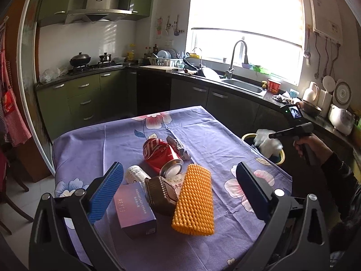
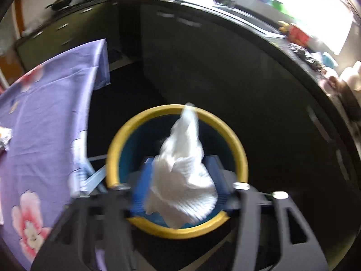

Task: Collect trash
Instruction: 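Carry the tissue over the bin and open the right gripper, then lower the left gripper onto the purple cosmetic box and grasp it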

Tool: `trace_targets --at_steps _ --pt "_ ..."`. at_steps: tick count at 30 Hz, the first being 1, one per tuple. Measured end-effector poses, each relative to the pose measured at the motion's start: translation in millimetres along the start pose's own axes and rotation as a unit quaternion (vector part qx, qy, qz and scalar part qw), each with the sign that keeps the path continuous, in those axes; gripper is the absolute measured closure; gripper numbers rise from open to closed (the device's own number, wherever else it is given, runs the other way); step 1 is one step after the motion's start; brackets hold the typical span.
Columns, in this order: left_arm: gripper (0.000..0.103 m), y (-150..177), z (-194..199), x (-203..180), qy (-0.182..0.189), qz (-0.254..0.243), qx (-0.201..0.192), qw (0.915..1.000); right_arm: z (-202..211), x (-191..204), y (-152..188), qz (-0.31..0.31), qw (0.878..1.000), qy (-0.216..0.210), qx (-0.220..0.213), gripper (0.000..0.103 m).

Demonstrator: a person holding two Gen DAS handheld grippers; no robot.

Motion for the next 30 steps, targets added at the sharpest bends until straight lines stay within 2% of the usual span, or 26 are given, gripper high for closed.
trace_targets --at_steps 5,9,16,25,30 --pt "0.008 5.5 -7.9 -10.2 0.004 -0.015 0.014 0.9998 26.5 11.6 12.8 0.008 1.000 0.001 -0.028 0.045" --pt "0.008 13.8 -14.9 -16.5 -0.001 -0.029 0.028 0.9992 59.1 37.9 26.5 0.032 0.998 0.000 -0.052 0.040" --pt "0.007 30.0 -32.0 -23.5 -0.003 -0.047 0.067 0.9967 88.2 83.9 44.8 0.072 0.994 -0.025 -0.076 0.040" --pt "0.008 30.4 -60.3 28.8 -0.050 0.014 0.109 0.9927 97.2 108.0 46.0 0.091 0.991 -0.038 -0.086 0.040" --pt "0.008 35.5 -61.7 48.9 -0.060 0.040 0.127 0.9892 92.1 111.9 47.9 0.097 0.991 -0.043 -0.081 0.040"
Point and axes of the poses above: each gripper's, at about its wrist camera, not at the fingertips, and z roughly against the way its jaws point, x to its left, y to its underside, the point moved 8 cm from there along -z, roughly the way its jaws point, and after that the axes turned 11 degrees about z, right-handed, at the moved point
